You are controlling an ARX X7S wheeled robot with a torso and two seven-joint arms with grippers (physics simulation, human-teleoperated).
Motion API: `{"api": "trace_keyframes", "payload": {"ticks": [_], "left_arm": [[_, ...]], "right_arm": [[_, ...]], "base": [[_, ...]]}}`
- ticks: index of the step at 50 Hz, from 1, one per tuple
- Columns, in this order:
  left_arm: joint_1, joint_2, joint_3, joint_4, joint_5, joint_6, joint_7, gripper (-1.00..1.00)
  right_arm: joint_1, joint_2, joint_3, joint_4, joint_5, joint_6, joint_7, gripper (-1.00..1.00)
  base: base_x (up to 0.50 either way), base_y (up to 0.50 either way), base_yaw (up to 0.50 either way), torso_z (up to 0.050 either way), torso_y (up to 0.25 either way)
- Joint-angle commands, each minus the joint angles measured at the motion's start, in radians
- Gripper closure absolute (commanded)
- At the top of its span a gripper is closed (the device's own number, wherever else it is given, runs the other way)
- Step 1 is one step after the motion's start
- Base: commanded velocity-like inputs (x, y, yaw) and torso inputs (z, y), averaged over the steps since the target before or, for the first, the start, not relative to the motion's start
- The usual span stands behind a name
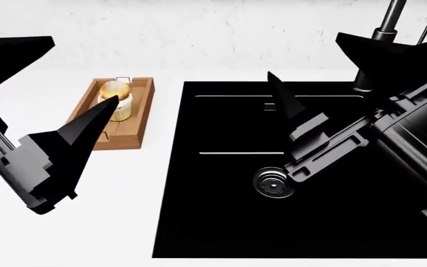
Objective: Move the fresh-baked cupcake off the tray onto the counter, and place the bowl used for mixing into the sink.
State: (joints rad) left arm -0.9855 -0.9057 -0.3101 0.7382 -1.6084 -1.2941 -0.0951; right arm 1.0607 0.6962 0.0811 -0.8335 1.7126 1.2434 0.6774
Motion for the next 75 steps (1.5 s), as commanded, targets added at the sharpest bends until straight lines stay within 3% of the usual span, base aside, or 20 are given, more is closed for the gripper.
{"api": "trace_keyframes", "payload": {"ticks": [1, 6, 28, 38, 50, 64, 75], "left_arm": [[-0.021, 0.005, 0.053, -0.032, 0.017, -0.005, -0.003, -1.00], [-0.062, 0.011, 0.118, -0.094, -0.005, -0.021, -0.034, -1.00], [-0.311, 0.112, 0.471, -0.408, 0.286, -0.095, 0.130, -1.00], [-0.355, 0.130, 0.579, -0.492, 0.389, -0.073, 0.193, -1.00], [-0.389, 0.156, 0.641, -0.594, 0.394, -0.122, 0.195, -1.00], [-0.380, 0.176, 0.720, -0.696, 0.472, -0.078, 0.227, -1.00], [-0.404, 0.198, 0.690, -0.721, 0.419, -0.135, 0.155, -1.00]], "right_arm": [[-0.008, 0.006, -0.004, -0.005, 0.003, -0.008, 0.000, -1.00], [-0.010, 0.014, -0.003, -0.007, 0.016, -0.016, 0.009, -1.00], [-0.052, 0.029, 0.030, -0.016, 0.002, -0.041, -0.011, -1.00], [-0.061, 0.034, 0.036, -0.016, -0.004, -0.048, -0.018, -1.00], [-0.072, 0.041, 0.035, -0.019, -0.014, -0.054, -0.021, -1.00], [-0.104, 0.045, 0.046, -0.026, -0.033, -0.067, -0.032, -1.00], [-0.109, 0.048, 0.043, -0.026, -0.038, -0.075, -0.037, -1.00]], "base": [[0.00, 0.00, 0.00, 0.000, 0.000], [0.00, 0.00, 0.00, 0.000, 0.000], [0.00, 0.00, 0.00, 0.000, 0.000], [0.00, 0.00, 0.00, 0.000, 0.000], [0.00, 0.00, 0.00, 0.000, 0.000], [0.00, 0.00, 0.00, 0.000, 0.000], [0.00, 0.00, 0.00, 0.000, 0.000]]}}
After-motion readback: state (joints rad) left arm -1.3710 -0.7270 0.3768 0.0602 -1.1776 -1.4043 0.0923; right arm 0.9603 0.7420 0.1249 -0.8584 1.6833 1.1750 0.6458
